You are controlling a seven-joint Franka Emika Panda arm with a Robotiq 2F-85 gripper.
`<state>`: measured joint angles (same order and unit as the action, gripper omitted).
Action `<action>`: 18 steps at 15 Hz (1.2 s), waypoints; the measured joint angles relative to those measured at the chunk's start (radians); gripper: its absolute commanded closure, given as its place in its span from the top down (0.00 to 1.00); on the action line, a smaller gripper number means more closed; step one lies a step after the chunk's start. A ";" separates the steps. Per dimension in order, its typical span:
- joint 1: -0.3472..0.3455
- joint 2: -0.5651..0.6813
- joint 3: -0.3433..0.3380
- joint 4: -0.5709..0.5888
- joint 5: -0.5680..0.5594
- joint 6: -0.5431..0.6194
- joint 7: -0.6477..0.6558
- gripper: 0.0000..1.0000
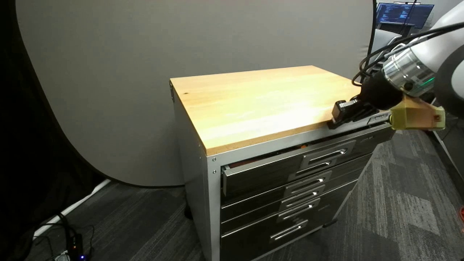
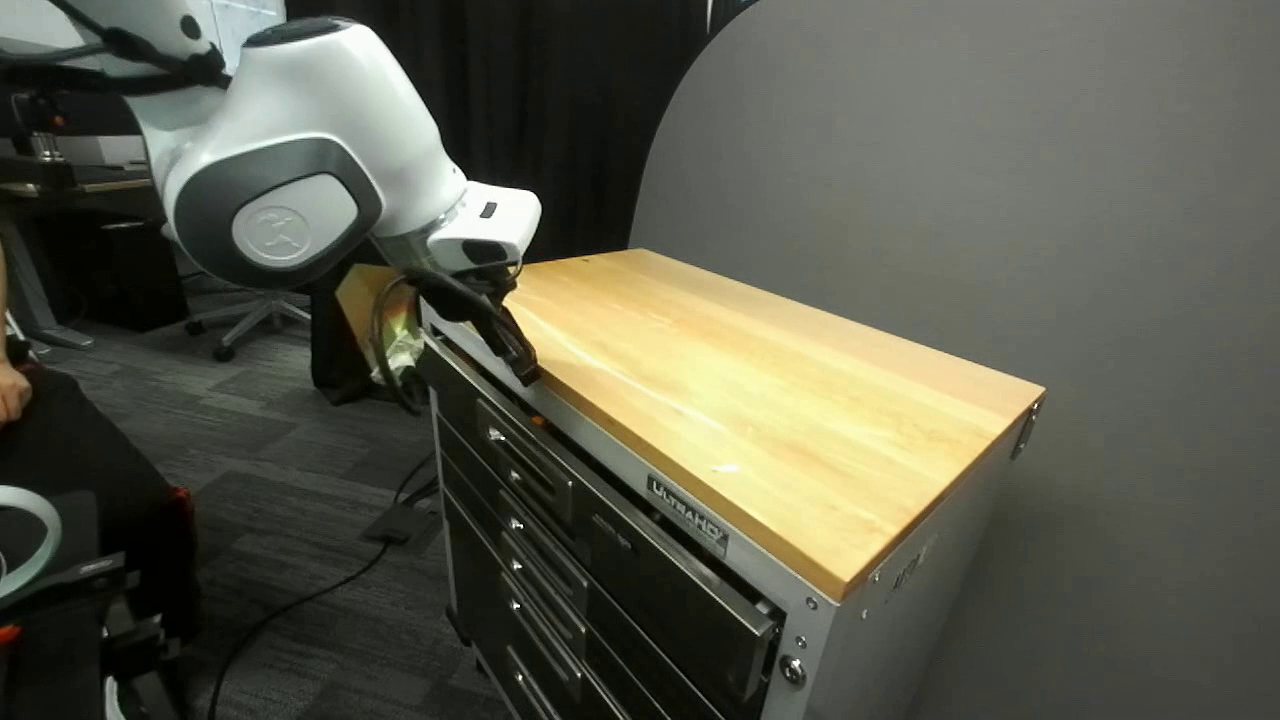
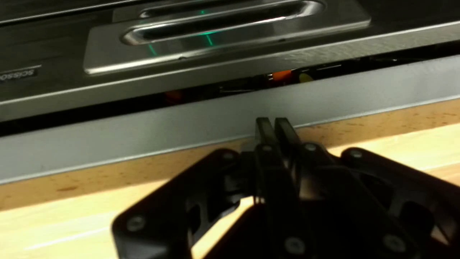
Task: Put the screwdriver into the top drawer.
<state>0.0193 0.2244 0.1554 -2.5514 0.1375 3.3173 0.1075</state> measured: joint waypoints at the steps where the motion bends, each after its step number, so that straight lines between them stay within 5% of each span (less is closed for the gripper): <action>1: -0.005 -0.032 -0.002 -0.002 -0.008 -0.041 -0.017 0.42; 9: 0.012 -0.348 -0.033 0.026 -0.107 -0.641 -0.127 1.00; 15: 0.060 -0.472 -0.032 0.114 -0.133 -1.041 -0.161 1.00; 18: 0.061 -0.487 -0.032 0.128 -0.133 -1.094 -0.163 1.00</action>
<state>0.0807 -0.2630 0.1233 -2.4235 0.0047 2.2236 -0.0553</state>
